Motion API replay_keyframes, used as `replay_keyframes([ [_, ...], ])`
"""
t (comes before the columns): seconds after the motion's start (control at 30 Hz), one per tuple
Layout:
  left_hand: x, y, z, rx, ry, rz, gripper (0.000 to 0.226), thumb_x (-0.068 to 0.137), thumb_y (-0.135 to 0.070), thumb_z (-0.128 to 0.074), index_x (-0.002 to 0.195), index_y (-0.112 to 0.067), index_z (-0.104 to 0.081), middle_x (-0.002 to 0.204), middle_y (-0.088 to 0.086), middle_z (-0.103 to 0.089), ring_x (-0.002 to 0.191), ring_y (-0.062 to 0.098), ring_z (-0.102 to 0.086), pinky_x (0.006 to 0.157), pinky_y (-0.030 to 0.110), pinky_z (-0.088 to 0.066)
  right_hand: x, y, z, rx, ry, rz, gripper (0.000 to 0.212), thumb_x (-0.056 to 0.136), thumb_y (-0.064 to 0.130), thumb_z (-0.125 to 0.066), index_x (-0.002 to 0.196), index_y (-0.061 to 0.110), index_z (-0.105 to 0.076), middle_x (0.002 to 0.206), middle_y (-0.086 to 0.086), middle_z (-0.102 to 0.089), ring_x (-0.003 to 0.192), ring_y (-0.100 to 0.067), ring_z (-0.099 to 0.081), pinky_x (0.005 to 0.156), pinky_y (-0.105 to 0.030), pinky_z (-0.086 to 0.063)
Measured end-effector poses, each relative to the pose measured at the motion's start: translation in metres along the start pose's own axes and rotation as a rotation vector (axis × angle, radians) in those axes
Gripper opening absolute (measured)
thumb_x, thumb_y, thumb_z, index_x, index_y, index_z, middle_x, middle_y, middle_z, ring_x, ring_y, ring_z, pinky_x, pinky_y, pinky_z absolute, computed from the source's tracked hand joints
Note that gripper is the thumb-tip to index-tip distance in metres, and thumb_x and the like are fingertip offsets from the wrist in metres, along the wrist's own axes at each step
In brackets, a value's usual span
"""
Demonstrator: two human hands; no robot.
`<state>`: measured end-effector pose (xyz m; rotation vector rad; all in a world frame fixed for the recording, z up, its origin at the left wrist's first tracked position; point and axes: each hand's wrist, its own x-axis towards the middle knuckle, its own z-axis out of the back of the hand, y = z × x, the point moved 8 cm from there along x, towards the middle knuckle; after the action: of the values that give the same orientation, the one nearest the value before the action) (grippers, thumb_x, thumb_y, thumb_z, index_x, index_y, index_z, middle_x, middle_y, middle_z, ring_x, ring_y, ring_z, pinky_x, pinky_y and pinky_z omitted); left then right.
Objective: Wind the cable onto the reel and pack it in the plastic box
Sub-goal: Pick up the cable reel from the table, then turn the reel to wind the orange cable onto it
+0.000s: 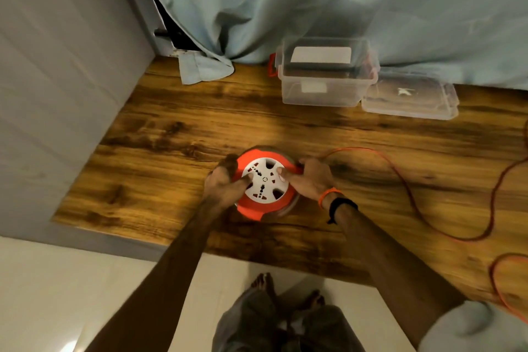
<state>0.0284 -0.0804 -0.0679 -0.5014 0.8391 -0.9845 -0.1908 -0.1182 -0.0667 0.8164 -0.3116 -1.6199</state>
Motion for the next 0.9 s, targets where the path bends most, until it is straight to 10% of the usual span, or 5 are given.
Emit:
replay_keyframes([
  [0.17,0.003,-0.016,0.005,-0.214,-0.038,-0.043,0.023,0.09,-0.035,-0.071,0.099,-0.015,-0.068,0.103,0.022,-0.073,0.102,0.043,-0.068,0.085,0.054,-0.054,0.013,-0.001,0.024,0.166,0.067,-0.038,0.048,0.074,0.06,-0.069,0.093,0.016,-0.07,0.096,-0.001,-0.072,0.088,-0.018,-0.065,0.07,-0.026,-0.048],
  [0.37,-0.002,-0.037,-0.009,-0.583,0.077,0.158,0.068,0.089,-0.067,-0.052,0.116,-0.005,-0.064,0.083,0.012,-0.066,0.068,0.024,-0.063,0.054,0.033,-0.053,0.024,0.016,0.076,0.304,0.062,0.029,0.047,0.073,0.055,-0.073,0.098,0.017,-0.065,0.098,0.0,-0.071,0.09,-0.02,-0.066,0.078,-0.033,-0.053],
  [0.53,-0.006,-0.077,-0.042,-0.943,0.631,0.305,0.083,0.077,-0.085,-0.041,0.112,-0.016,-0.072,0.111,0.017,-0.068,0.113,0.041,-0.057,0.104,0.065,-0.036,0.027,0.037,0.12,0.42,0.108,0.171,0.043,0.075,0.048,-0.073,0.101,0.014,-0.069,0.1,-0.001,-0.074,0.095,-0.018,-0.069,0.084,-0.033,-0.055],
  [0.7,-0.025,-0.137,-0.055,-1.158,1.167,0.177,0.097,0.067,-0.089,-0.054,0.14,-0.024,-0.057,0.148,0.026,-0.047,0.133,0.058,-0.04,0.099,0.083,-0.025,0.03,0.061,0.152,0.427,0.089,0.289,0.037,0.077,0.047,-0.07,0.099,0.016,-0.07,0.098,0.0,-0.074,0.091,-0.015,-0.07,0.08,-0.029,-0.056],
  [0.9,-0.027,-0.171,-0.068,-1.204,1.298,0.052,0.092,0.07,-0.082,-0.058,0.143,-0.026,-0.053,0.15,0.022,-0.046,0.132,0.052,-0.045,0.103,0.078,-0.028,0.029,0.084,0.175,0.344,0.006,0.439,0.04,0.085,0.039,-0.066,0.116,0.014,-0.063,0.113,-0.003,-0.069,0.104,-0.018,-0.064,0.088,-0.033,-0.055],
])
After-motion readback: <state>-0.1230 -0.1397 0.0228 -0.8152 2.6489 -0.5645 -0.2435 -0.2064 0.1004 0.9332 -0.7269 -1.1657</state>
